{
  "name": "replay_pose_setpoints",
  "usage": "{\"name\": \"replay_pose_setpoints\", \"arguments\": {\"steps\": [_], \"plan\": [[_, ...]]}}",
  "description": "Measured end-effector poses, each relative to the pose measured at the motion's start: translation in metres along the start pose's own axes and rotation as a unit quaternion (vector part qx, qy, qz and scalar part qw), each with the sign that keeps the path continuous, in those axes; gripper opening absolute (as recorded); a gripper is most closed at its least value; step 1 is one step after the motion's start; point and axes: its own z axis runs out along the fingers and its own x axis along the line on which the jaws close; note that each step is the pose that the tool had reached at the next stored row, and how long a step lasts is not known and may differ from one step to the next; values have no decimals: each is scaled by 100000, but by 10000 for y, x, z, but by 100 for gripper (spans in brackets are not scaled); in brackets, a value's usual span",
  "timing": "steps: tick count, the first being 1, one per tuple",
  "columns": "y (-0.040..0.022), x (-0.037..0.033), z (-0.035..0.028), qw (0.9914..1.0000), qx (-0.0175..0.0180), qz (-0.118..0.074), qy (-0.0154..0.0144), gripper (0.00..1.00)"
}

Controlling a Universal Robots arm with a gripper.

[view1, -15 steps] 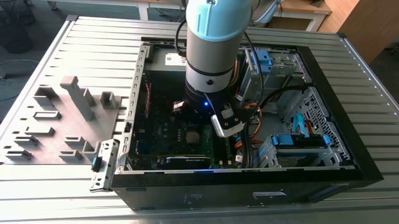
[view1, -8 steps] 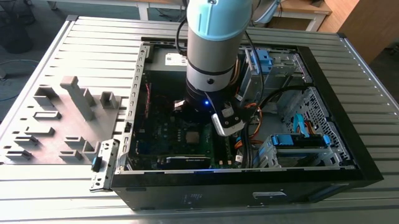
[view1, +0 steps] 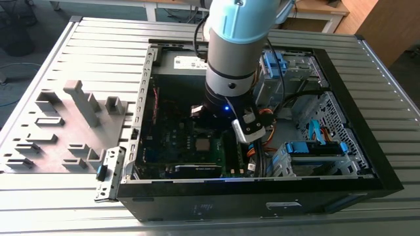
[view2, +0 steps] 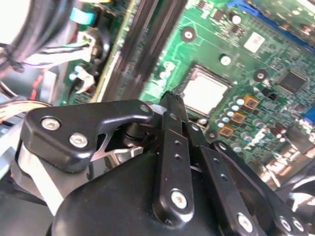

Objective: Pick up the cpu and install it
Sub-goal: 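Close the cpu cover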

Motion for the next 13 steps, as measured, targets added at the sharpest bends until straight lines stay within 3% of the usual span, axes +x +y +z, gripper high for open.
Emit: {"name": "replay_pose_setpoints", "arguments": {"steps": [5, 13], "plan": [[53, -47, 10, 100000, -3, 50, -5, 11], [231, -53, 32, 100000, 7, 38, -1, 11]]}}
